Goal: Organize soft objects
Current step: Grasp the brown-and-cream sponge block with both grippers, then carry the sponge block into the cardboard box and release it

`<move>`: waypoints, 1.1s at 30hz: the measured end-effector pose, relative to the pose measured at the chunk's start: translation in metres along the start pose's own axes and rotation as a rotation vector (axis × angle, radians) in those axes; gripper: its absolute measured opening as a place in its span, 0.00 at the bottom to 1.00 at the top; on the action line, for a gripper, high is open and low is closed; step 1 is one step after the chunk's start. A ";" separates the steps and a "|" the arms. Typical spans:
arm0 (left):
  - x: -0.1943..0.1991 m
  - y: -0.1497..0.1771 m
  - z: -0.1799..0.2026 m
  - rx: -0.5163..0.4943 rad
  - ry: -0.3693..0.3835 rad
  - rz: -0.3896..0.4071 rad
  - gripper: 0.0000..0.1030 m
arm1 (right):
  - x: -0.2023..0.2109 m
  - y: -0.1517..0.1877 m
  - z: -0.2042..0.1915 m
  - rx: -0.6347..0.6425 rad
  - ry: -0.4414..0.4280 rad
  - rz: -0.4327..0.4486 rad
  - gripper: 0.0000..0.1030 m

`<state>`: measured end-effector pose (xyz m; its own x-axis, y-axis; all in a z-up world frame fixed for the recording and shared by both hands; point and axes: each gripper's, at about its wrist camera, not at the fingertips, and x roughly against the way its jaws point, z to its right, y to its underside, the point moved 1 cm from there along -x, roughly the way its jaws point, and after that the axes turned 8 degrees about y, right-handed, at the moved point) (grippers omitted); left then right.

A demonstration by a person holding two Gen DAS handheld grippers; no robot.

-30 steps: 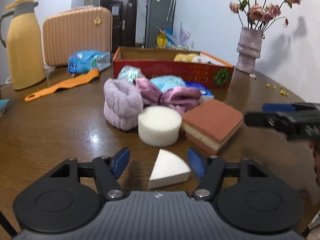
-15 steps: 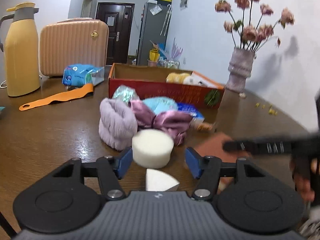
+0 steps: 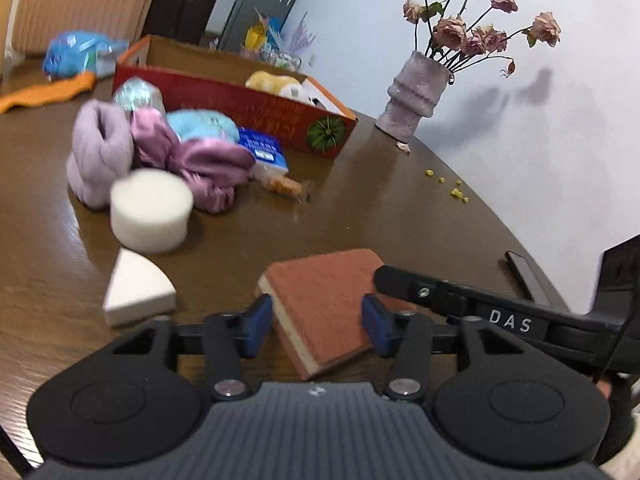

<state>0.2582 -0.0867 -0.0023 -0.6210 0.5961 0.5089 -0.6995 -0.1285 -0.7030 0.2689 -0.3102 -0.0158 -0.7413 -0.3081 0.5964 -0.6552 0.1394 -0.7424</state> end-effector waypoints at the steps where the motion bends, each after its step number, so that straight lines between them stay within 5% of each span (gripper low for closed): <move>1: -0.001 0.001 -0.002 0.014 -0.006 -0.003 0.30 | -0.004 0.002 0.002 -0.016 -0.020 -0.023 0.39; 7: 0.015 -0.027 0.000 -0.009 0.000 0.087 0.25 | 0.006 -0.019 -0.004 -0.013 -0.062 0.016 0.29; 12: 0.010 -0.135 -0.025 -0.025 -0.010 0.146 0.25 | -0.026 -0.110 -0.032 0.037 -0.114 0.100 0.29; 16: -0.029 -0.228 -0.082 -0.004 -0.065 0.140 0.25 | -0.114 -0.198 -0.053 0.036 -0.111 0.077 0.29; 21: -0.109 -0.311 -0.166 0.036 -0.218 0.063 0.24 | -0.258 -0.268 -0.064 -0.043 -0.095 -0.092 0.29; 24: -0.150 -0.333 -0.196 -0.008 -0.329 -0.001 0.27 | -0.333 -0.282 -0.065 -0.107 -0.065 -0.196 0.29; 27: -0.161 -0.340 -0.202 -0.069 -0.386 0.025 0.33 | -0.380 -0.287 -0.068 -0.162 -0.071 -0.253 0.30; 30: -0.151 -0.339 -0.200 -0.075 -0.350 0.054 0.33 | -0.390 -0.283 -0.076 -0.108 -0.079 -0.267 0.30; 33: -0.141 -0.334 -0.186 -0.128 -0.345 0.055 0.35 | -0.366 -0.283 -0.076 -0.051 -0.060 -0.186 0.30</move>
<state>0.6450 0.0195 0.0680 -0.7546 0.2861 0.5906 -0.6251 -0.0398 -0.7795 0.7142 -0.1659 -0.0007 -0.5975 -0.3885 0.7014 -0.7879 0.1218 -0.6037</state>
